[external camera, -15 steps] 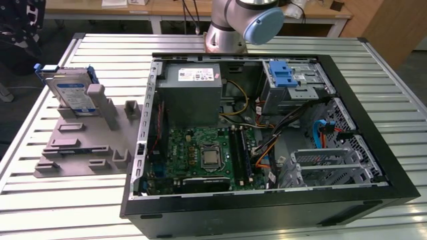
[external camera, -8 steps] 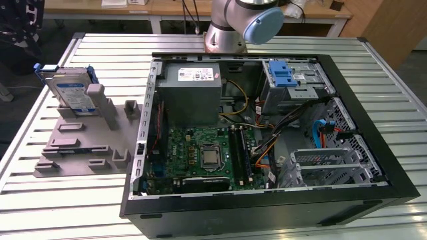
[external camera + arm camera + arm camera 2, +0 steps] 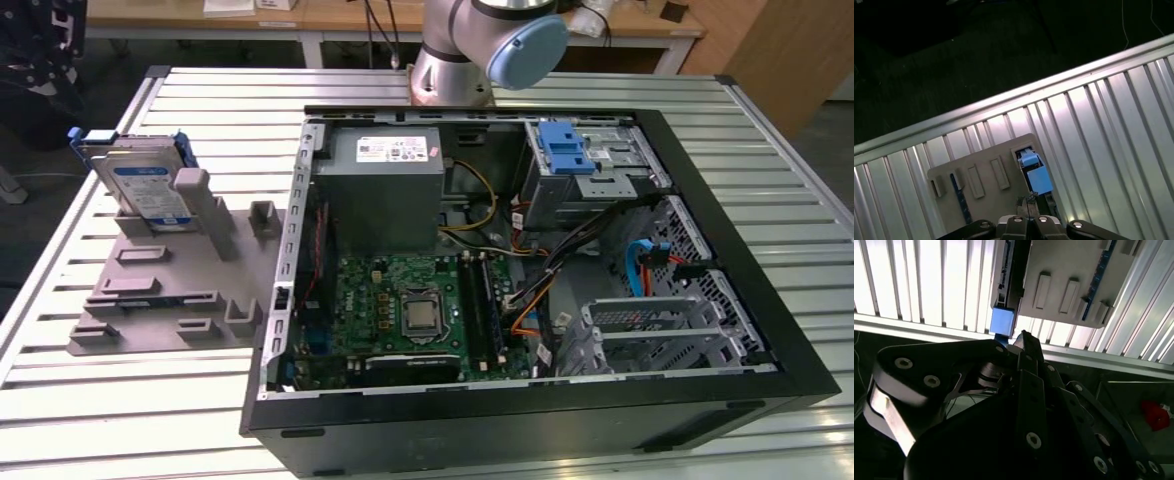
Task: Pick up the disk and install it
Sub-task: 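Pick up the disk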
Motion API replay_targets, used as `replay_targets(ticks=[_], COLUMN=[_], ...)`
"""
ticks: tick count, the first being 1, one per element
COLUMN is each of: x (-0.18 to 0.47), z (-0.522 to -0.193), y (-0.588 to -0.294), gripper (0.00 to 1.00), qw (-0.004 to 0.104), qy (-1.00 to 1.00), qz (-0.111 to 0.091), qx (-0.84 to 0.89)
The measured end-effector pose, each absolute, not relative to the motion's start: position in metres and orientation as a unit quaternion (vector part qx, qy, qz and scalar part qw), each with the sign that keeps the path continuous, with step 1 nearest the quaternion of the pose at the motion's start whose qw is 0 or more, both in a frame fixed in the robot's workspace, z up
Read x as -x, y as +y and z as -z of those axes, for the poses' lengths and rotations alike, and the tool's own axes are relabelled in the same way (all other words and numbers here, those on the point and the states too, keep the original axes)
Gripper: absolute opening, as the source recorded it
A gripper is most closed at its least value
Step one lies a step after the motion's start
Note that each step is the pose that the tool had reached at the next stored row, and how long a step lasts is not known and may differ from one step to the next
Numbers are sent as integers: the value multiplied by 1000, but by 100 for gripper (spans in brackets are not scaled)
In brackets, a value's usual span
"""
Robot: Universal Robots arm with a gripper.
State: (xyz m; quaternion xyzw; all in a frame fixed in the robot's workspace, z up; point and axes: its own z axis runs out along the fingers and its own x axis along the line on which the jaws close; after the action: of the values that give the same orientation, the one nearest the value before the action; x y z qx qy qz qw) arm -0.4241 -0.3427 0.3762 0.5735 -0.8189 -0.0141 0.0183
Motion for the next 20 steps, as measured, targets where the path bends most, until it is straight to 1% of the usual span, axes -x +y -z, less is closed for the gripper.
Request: replay_targets(ticks=[15, 17, 20], x=[424, 424, 425], z=[-376, -376, -376], y=[-343, -343, -343], gripper=[11, 11, 11], qw=[19, 18, 12], qy=[-765, -762, -759], qz=[12, 11, 7], qx=[-644, -647, -651])
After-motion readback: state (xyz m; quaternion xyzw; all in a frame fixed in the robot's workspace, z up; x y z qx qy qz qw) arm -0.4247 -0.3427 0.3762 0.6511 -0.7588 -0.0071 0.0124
